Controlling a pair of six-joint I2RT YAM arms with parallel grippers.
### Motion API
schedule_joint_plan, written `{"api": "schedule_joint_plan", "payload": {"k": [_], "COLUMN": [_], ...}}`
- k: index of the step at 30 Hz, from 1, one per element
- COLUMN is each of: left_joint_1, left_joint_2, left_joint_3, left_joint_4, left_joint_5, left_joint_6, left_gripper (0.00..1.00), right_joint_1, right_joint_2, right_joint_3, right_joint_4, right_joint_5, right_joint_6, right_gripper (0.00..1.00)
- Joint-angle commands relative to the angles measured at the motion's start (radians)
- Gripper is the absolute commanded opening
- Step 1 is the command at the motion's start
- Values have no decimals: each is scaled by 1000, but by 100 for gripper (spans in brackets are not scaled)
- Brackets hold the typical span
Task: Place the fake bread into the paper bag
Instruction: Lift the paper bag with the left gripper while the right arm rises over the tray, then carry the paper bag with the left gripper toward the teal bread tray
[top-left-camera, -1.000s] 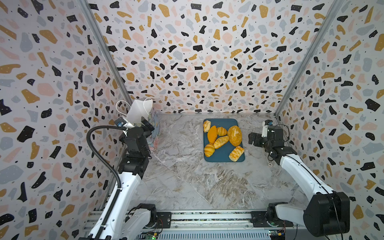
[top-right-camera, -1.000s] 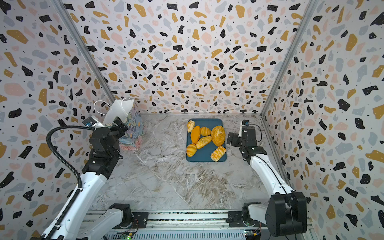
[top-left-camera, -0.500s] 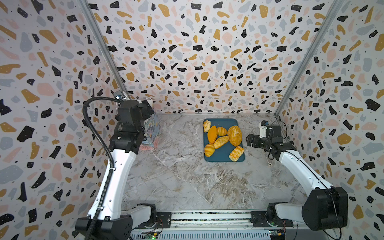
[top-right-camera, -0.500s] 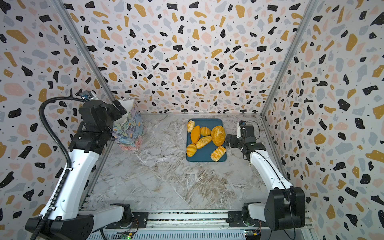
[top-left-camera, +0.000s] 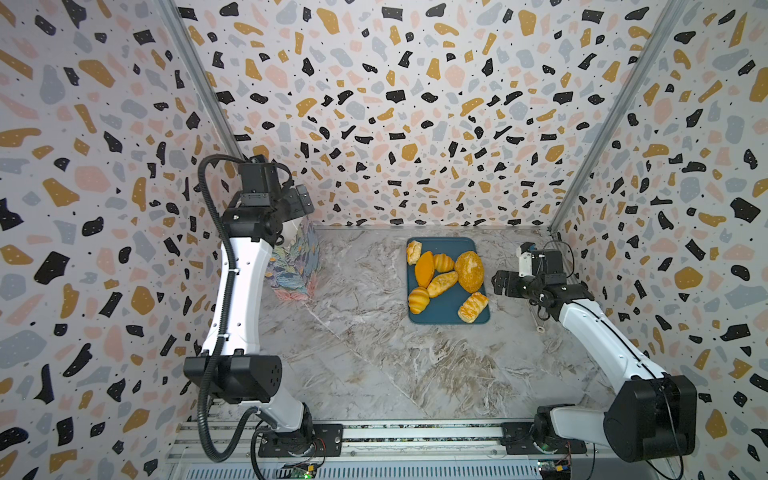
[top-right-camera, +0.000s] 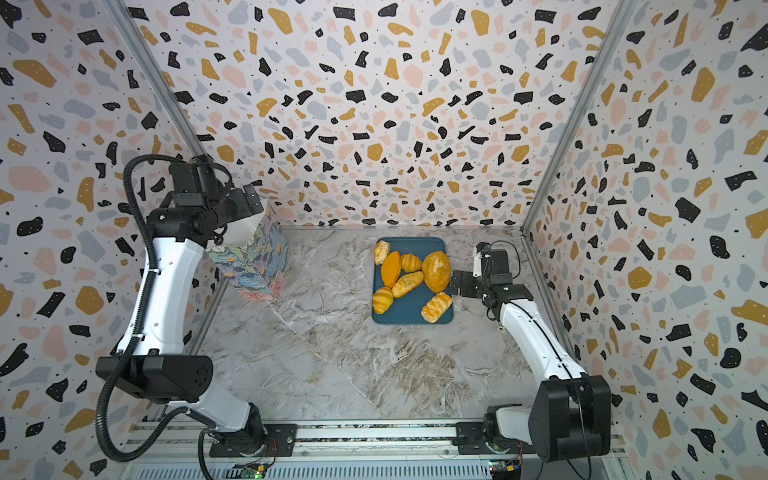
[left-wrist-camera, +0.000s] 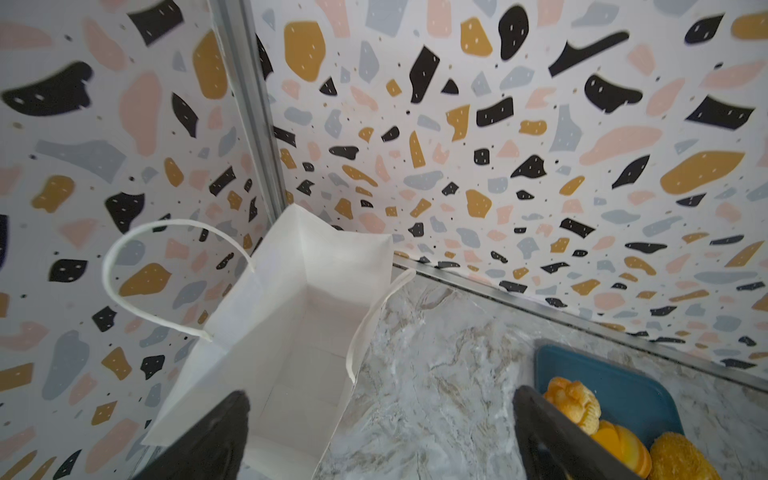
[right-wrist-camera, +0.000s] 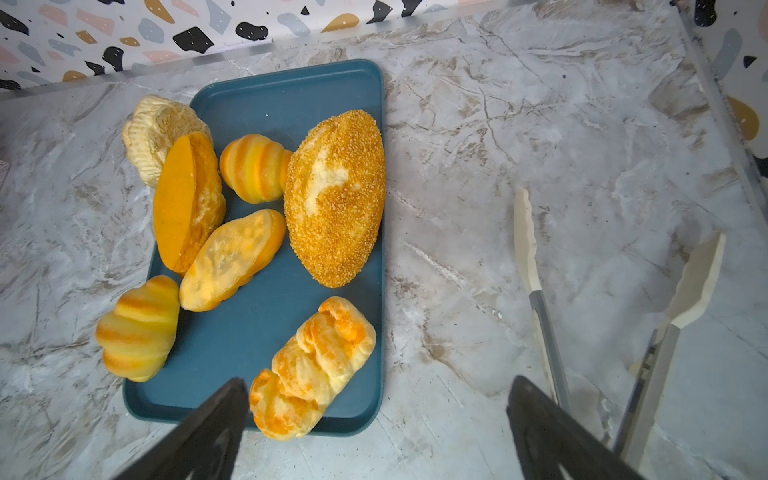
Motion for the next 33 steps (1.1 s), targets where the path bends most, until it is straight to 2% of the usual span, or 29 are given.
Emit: {"api": "schedule_joint_plan", "payload": {"k": [1, 9, 11, 17, 21, 29, 33], "left_joint_1": [3, 3, 3, 3, 3, 3, 3], "left_joint_2": [30, 125, 116, 124, 149, 182, 201], "left_joint_3": [45, 45, 14, -33, -33, -48, -45], "left_joint_4": [-70, -128, -104, -67, -67, -44, -42], "left_joint_5": [64, -2, -39, -56, -84, -47, -51], "left_joint_6": [70, 115, 119, 136, 149, 145, 143], "left_gripper": [99, 99, 99, 100, 95, 82, 71], "right_joint_1": [0, 0, 0, -4, -4, -10, -16], "right_joint_2": [-19, -38, -43, -44, -41, -37, -38], "right_joint_3": [46, 34, 29, 27, 24, 26, 25], "right_joint_4": [-36, -43, -40, -40, -35, -34, -35], "right_joint_5": [-1, -8, -9, -8, -11, -14, -13], "right_joint_6": [-11, -8, -6, -1, 0, -10, -12], "right_gripper": [99, 99, 99, 100, 99, 99, 99]}}
